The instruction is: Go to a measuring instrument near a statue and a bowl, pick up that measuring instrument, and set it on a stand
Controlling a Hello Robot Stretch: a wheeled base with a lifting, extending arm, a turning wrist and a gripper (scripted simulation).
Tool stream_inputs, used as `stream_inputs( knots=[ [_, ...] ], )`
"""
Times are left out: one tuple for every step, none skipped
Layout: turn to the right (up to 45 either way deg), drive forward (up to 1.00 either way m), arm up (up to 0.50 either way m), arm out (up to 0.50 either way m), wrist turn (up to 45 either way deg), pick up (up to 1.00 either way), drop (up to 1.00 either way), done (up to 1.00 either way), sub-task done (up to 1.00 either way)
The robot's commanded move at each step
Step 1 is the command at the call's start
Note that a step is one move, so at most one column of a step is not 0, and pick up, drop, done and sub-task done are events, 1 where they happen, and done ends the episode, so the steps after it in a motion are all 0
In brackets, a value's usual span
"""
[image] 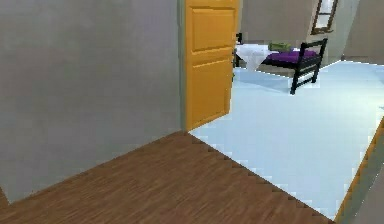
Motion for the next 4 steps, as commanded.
stream_inputs(
  knots=[
    [15.0,0.0,0.0,0.0,0.0,0.0,0.0,0.0,0.0],
    [0.0,1.0,0.0,0.0,0.0,0.0,0.0,0.0,0.0],
    [9.0,0.0,0.0,0.0,0.0,0.0,0.0,0.0,0.0],
    [0.0,0.35,0.0,0.0,0.0,0.0,0.0,0.0,0.0]
  ],
)
